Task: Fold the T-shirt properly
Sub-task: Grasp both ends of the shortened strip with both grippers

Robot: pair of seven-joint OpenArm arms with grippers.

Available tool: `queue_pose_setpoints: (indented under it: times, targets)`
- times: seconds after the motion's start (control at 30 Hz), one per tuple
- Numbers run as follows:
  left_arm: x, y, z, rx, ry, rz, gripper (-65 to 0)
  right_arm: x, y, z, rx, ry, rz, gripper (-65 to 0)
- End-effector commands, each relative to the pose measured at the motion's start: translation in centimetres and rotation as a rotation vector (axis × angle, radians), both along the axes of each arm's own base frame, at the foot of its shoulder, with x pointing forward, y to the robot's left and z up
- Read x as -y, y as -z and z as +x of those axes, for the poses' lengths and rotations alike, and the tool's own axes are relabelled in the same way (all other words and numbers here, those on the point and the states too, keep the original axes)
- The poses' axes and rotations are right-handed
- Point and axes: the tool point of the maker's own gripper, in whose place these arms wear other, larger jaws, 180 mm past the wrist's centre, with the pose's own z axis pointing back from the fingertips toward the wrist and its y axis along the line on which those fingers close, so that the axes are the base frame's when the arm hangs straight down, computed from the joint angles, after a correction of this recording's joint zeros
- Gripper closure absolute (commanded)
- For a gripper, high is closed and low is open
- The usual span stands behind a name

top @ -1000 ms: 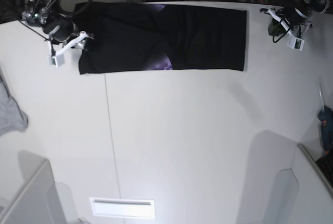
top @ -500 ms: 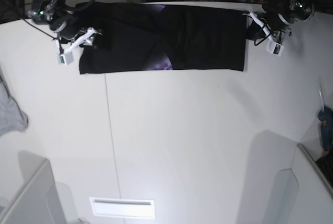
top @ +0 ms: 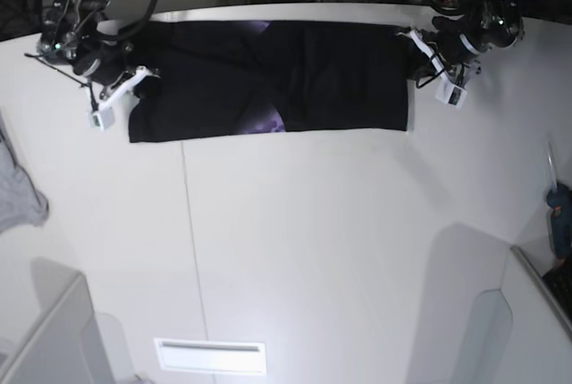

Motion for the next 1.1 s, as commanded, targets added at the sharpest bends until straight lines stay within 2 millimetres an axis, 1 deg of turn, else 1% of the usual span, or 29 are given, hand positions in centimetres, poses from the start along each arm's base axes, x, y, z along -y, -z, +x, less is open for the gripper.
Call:
queue_pose_setpoints:
  times: [0.0,0.07,0.17,0.23,0.37,0.43,0.57,0.73,0.8,0.9,1.07]
  targets:
    - [-0.3,-0.6,0.6,0.021,-0.01,0.006,0.0,1.5,0.3,-0.4,-0.041,-0.002,-0.062,0.0]
    - [0.6,-0.6,1.3,0.025,0.002,-0.005,0.0,2.2,0.1,0.1,-0.055,0.028,-0.073,0.0]
    - [1.7,-0.8,1.6,0.033,0.024,-0.02,0.0,2.3,-0.3,0.4,-0.058,0.046,-0.076,0.0]
    - [2.2,-1.2,1.8,0.044,0.042,-0.02,0.0,2.3,-1.2,0.9,-0.032,0.044,-0.088,0.0]
    - [2.2,-2.1,1.9,0.068,0.049,-0.009,0.0,2.2,-3.1,1.6,0.017,0.022,-0.115,0.0]
    - [2.1,-1.9,1.5,0.06,0.05,-0.01,0.0,1.9,-3.8,1.6,0.015,0.001,-0.126,0.0]
    - [2.0,-1.7,1.4,0.053,0.052,-0.004,0.0,1.3,-6.4,2.3,0.072,-0.034,-0.159,0.0]
    - [2.5,-1.5,1.3,0.048,0.06,-0.012,0.0,-0.7,-8.2,2.3,0.102,-0.056,-0.145,0.0]
    - [2.8,-1.5,1.2,0.046,0.065,-0.016,0.0,-1.5,-8.5,2.1,0.103,-0.061,-0.127,0.0]
    - [3.8,-1.3,1.0,0.039,0.096,-0.027,0.0,-2.6,-8.5,2.1,0.109,-0.064,-0.099,0.0]
    - [4.7,-1.1,0.8,0.031,0.121,-0.038,0.0,-6.7,-8.1,1.8,0.106,-0.168,-0.048,0.0]
